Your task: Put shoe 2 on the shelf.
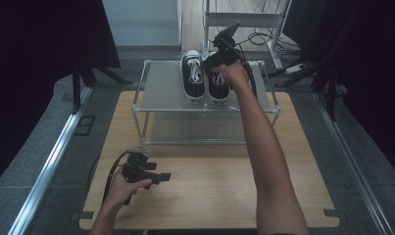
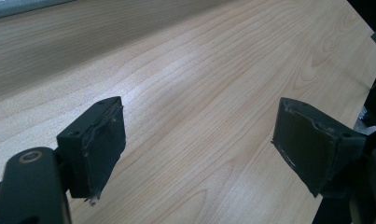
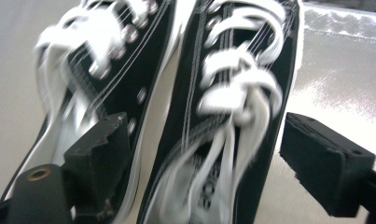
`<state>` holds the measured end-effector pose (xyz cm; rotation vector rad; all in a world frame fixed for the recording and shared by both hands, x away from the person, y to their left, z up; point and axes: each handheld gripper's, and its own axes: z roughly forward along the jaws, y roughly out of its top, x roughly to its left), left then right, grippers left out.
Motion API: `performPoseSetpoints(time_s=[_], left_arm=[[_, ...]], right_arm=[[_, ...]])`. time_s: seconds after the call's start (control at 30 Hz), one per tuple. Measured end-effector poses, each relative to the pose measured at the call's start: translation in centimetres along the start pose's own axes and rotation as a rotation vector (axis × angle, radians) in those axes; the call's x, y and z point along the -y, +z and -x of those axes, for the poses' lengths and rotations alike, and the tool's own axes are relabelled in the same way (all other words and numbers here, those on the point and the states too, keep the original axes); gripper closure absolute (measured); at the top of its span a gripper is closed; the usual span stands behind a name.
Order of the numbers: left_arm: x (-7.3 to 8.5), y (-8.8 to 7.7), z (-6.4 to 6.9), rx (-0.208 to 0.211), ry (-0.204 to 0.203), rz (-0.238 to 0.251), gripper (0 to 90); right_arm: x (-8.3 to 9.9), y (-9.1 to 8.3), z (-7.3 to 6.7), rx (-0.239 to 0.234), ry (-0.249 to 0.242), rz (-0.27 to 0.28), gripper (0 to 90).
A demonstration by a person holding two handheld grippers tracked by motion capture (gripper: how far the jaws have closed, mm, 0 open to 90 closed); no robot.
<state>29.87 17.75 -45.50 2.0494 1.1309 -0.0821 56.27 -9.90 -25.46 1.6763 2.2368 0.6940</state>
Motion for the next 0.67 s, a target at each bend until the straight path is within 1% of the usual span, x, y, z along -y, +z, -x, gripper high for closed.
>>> performPoseSetpoints(time_s=[0.07, 0.1, 0.23, 0.37, 0.5, 0.57, 0.67], left_arm=[[0.0, -0.1, 0.0, -0.005, -0.003, 0.001, 17.1], [0.0, -0.1, 0.0, -0.008, -0.003, 0.003, 17.1], [0.1, -0.3, 0.0, -0.016, -0.008, 0.010, 17.1], [0.0, -0.3, 0.0, -0.019, -0.008, 0.009, 17.1], [0.0, -0.3, 0.1, -0.026, -0.009, 0.007, 17.1], [0.0, -0.2, 0.2, -0.030, -0.005, 0.006, 17.1], [-0.1, -0.2, 0.3, -0.033, 0.001, 0.002, 17.1]], right_arm=[[0.9, -0.7, 0.1, -0.027, -0.015, 0.020, 17.6], [1.5, -1.0, 0.2, -0.051, -0.027, 0.033, 18.2], [3.8, -2.4, 0.7, -0.104, -0.074, 0.067, 18.5], [6.3, -3.9, 1.3, -0.158, -0.115, 0.119, 19.6], [8.4, -5.0, 1.9, -0.205, -0.147, 0.157, 20.3], [9.2, -5.3, 1.9, -0.212, -0.168, 0.167, 20.3], [9.9, -5.5, 2.0, -0.225, -0.183, 0.174, 20.5]])
